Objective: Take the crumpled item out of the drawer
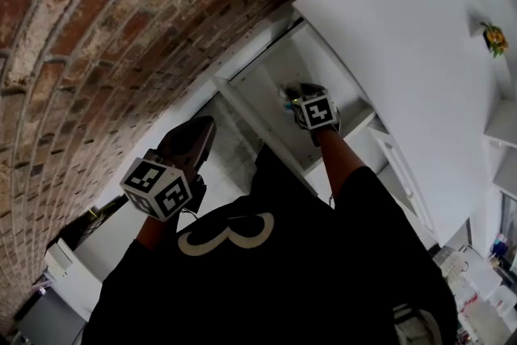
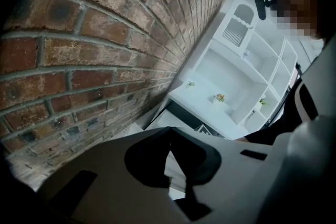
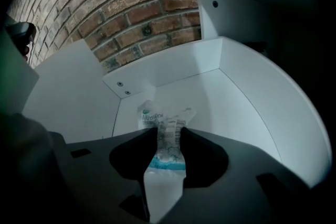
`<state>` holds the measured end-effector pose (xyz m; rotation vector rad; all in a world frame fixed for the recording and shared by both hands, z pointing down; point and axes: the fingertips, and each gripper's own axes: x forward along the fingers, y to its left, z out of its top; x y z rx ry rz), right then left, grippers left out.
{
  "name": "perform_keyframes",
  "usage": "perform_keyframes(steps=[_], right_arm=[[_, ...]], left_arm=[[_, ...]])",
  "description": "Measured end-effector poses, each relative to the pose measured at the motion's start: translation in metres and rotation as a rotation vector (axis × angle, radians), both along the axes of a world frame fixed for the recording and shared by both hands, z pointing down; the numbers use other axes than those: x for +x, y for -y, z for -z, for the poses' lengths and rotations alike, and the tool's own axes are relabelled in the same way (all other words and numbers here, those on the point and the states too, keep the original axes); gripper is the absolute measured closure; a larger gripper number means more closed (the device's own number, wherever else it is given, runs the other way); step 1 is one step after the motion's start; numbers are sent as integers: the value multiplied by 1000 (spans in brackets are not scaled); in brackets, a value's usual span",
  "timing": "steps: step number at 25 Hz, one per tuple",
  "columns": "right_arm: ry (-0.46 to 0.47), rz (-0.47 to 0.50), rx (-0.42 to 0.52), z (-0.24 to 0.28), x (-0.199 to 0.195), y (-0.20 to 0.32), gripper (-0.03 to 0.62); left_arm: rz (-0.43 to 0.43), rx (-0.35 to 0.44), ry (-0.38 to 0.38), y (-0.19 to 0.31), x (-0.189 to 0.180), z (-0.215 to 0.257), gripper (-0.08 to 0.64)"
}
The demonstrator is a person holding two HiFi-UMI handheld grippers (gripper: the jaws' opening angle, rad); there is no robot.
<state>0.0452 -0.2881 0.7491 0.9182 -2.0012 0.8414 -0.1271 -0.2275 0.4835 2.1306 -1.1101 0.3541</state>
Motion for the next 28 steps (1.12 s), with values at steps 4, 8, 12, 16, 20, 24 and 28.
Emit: perform_keyframes(steps=[4,8,12,16,20,24,28], right_arm=[[7,-11,1,5,2,-1,479],[38,-37,21,12,4,0,497],[58,-57,54,27,6,2,503],[90,-55,85,52,4,0,505],[133,-86,125,83,8,-3,506],[203,-122,171,125,8,-12,506],[255,-121,245,174,7,-25,506]], left_arm=[[-8,-2,7,-1,2,0,557],[-10,-6,20,-3,4,-1,557],[-15,1,17,-7,7,1,557],[-21,21,10,-10,12,10,557],[-24,42,1,-17,17,20,557],[-30,66,-14,-26,22,31,557],[-39,98,-28,-36,27,48,557]])
